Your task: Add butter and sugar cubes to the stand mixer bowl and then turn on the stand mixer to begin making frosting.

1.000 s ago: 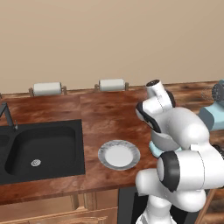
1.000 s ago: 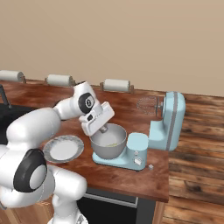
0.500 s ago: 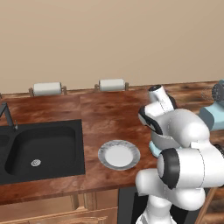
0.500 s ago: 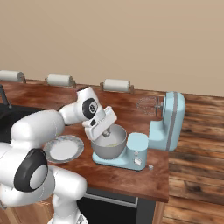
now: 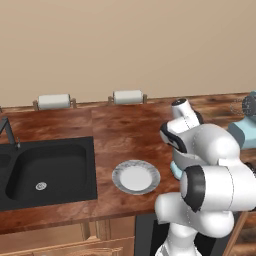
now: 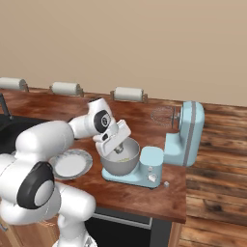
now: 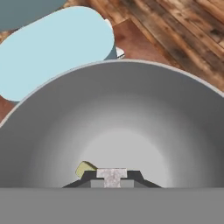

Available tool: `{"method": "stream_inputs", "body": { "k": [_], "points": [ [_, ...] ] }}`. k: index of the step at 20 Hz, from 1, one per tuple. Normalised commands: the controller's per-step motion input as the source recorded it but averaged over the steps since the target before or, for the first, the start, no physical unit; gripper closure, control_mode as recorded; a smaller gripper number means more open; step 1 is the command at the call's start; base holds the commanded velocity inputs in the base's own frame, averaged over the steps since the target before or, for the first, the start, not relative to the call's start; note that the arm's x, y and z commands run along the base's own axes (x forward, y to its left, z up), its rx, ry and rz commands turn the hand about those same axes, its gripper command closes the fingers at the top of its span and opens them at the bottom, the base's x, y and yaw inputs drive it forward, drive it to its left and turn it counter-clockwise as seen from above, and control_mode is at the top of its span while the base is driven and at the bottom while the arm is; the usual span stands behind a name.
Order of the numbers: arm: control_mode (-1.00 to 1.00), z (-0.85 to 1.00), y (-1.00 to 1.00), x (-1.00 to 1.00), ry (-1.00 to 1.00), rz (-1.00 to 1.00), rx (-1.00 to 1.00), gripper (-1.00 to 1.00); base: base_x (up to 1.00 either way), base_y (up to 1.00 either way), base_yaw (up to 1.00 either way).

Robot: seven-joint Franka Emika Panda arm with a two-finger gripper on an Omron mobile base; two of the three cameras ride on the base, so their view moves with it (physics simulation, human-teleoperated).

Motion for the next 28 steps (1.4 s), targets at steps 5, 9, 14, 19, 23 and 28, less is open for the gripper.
{"method": "stream_inputs", "body": {
  "k": [5, 9, 14, 19, 23, 28],
  "points": [
    [-1.00, -0.27, -0.04, 0.07, 0.00, 0.00, 0.00, 1.00, 0.00, 0.00, 0.00],
    [-1.00, -0.29, -0.05, 0.01, 0.00, 0.00, 0.00, -1.00, 0.00, 0.00, 0.00],
    [-1.00, -0.14, -0.10, 0.00, 0.00, 0.00, 0.02, -1.00, 0.00, 0.00, 0.00],
    [-1.00, 0.00, -0.06, 0.00, -0.01, 0.00, 0.02, -1.00, 0.00, 0.00, 0.00],
    [-1.00, 0.22, 0.00, -0.14, -0.03, 0.00, 0.00, -1.00, 0.00, 0.00, 0.00],
    [-1.00, 0.47, 0.18, -0.32, -0.10, 0.00, -0.02, -1.00, 0.00, 0.00, 0.00]
  ]
}}
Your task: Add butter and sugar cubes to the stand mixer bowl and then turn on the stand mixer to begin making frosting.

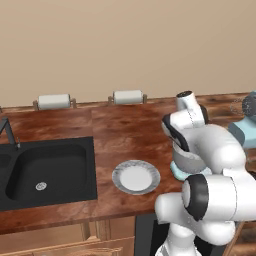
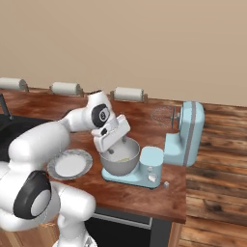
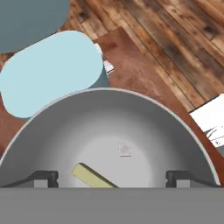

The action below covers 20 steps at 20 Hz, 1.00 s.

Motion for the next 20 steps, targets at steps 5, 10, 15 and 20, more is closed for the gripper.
{"method": "stream_inputs", "body": {
  "k": [5, 10, 15, 20],
  "points": [
    [-1.00, 0.41, 0.29, -0.56, -0.13, 0.00, -0.04, -1.00, 0.00, 0.00, 0.00],
    [-1.00, 0.00, 0.18, -0.96, -0.26, 0.00, 0.00, -1.00, 0.00, 0.00, 0.00],
    [-1.00, 0.00, 0.05, -1.00, -0.30, 0.00, 0.02, -1.00, 0.00, 0.00, 0.00],
    [-1.00, 0.08, -0.01, -1.00, -0.34, 0.00, 0.07, -1.00, 0.00, 0.00, 0.00]
  ]
}}
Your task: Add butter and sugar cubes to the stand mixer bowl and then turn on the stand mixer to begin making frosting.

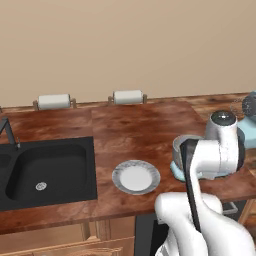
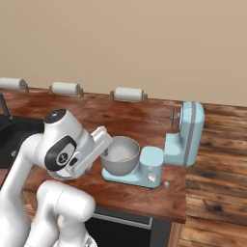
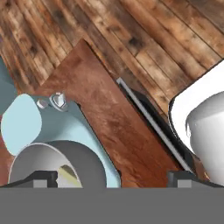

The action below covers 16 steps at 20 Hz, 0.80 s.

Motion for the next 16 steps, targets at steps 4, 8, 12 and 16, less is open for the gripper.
{"method": "stream_inputs", "body": {
  "k": [4, 8, 12, 16],
  "points": [
    [-1.00, 0.24, -0.17, -0.94, -0.28, 0.00, 0.11, -1.00, 0.00, 0.00, 0.00],
    [-1.00, 0.14, -0.51, -0.64, -0.20, 0.00, 0.17, -1.00, 0.00, 0.00, 0.00],
    [-1.00, -0.03, -0.72, -0.55, -0.18, 0.00, 0.17, -1.00, 0.00, 0.00, 0.00],
    [-1.00, -0.29, -0.72, -0.16, -0.13, 0.00, 0.15, -1.00, 0.00, 0.00, 0.00]
  ]
}}
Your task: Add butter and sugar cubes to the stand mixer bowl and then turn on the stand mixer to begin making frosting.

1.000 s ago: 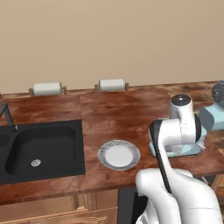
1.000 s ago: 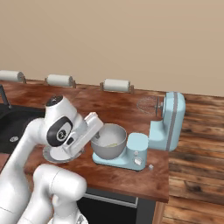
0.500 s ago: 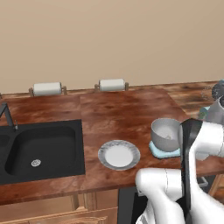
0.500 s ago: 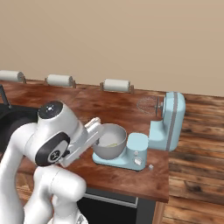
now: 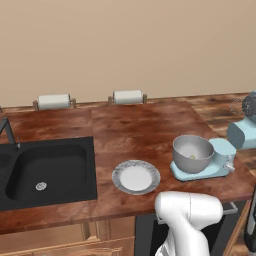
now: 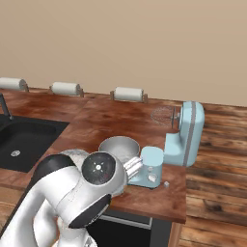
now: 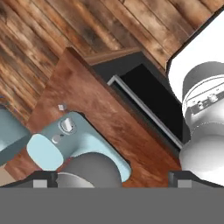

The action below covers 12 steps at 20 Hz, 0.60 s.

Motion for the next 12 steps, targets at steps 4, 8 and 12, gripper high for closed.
{"method": "stream_inputs", "body": {
  "k": [4, 8, 12],
  "points": [
    [-1.00, -0.56, -0.73, 0.00, -0.03, 0.02, 0.20, -1.00, 0.00, 0.00, 0.00],
    [-1.00, -0.53, -0.64, 0.01, 0.00, 0.00, 0.22, -1.00, 0.00, 0.00, 0.00],
    [-1.00, -0.50, -0.51, 0.11, 0.00, 0.00, 0.21, -1.00, 0.00, 0.00, 0.00]
  ]
}}
